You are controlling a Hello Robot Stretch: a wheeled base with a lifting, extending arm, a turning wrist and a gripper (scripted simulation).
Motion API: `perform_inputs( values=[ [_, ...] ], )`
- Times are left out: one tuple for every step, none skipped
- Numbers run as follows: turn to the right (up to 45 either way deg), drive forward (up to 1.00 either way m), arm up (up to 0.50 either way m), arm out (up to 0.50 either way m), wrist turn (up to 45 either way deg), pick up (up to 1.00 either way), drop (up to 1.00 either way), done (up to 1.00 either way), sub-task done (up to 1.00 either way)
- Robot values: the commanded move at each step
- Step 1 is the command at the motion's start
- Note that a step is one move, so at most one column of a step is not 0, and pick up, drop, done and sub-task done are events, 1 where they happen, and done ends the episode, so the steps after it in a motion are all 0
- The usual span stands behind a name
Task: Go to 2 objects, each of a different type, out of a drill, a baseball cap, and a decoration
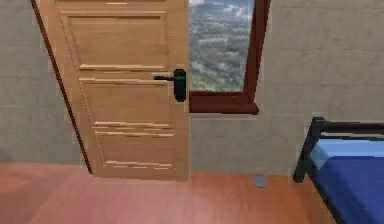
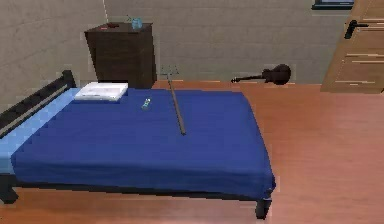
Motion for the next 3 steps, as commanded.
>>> perform_inputs(
  values=[
    [0.0, 0.15, 0.0, 0.0, 0.0, 0.0, 0.0, 0.0, 0.0],
    [45.0, 0.0, 0.0, 0.0, 0.0, 0.0, 0.0, 0.0, 0.0],
    [24.0, 0.0, 0.0, 0.0, 0.0, 0.0, 0.0, 0.0, 0.0]
  ],
)
